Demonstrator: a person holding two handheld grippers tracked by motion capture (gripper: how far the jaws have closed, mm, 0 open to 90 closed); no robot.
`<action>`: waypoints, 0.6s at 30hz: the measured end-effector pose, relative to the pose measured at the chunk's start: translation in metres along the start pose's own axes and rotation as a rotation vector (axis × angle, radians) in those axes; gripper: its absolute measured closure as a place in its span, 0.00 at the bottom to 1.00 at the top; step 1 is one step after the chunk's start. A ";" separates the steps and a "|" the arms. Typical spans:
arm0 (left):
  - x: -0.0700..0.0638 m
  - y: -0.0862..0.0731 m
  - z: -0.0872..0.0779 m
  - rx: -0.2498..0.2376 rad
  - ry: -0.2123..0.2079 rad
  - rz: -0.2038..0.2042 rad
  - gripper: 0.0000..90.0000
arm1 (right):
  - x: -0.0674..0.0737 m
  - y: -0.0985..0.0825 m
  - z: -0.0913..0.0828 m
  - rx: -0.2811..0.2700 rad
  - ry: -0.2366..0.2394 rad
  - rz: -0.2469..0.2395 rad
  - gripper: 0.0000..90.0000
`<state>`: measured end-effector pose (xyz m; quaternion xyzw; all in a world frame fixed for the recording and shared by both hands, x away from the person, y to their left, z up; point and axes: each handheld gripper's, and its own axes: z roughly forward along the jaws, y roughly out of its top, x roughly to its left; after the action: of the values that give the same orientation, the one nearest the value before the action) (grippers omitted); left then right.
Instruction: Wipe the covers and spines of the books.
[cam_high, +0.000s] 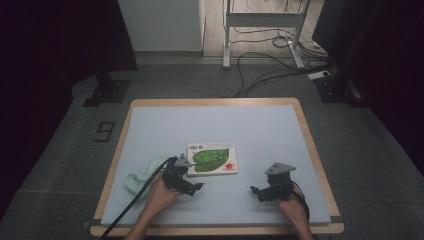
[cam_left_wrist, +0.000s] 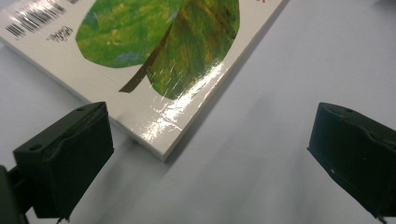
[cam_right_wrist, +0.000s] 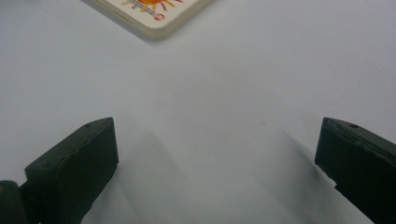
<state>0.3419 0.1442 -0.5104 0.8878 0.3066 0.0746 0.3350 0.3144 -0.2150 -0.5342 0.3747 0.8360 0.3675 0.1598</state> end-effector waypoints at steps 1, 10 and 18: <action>0.000 0.000 0.002 0.003 0.002 -0.001 0.00 | 0.001 0.002 0.002 0.002 0.005 -0.006 0.00; 0.003 -0.003 0.010 0.037 0.026 -0.009 0.00 | 0.010 0.028 0.024 0.009 0.059 -0.062 0.00; 0.007 -0.003 0.013 0.020 0.037 -0.028 0.00 | 0.016 0.053 0.050 0.033 0.125 -0.119 0.00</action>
<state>0.3504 0.1427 -0.5226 0.8850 0.3261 0.0835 0.3215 0.3575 -0.1548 -0.5289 0.3034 0.8710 0.3664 0.1228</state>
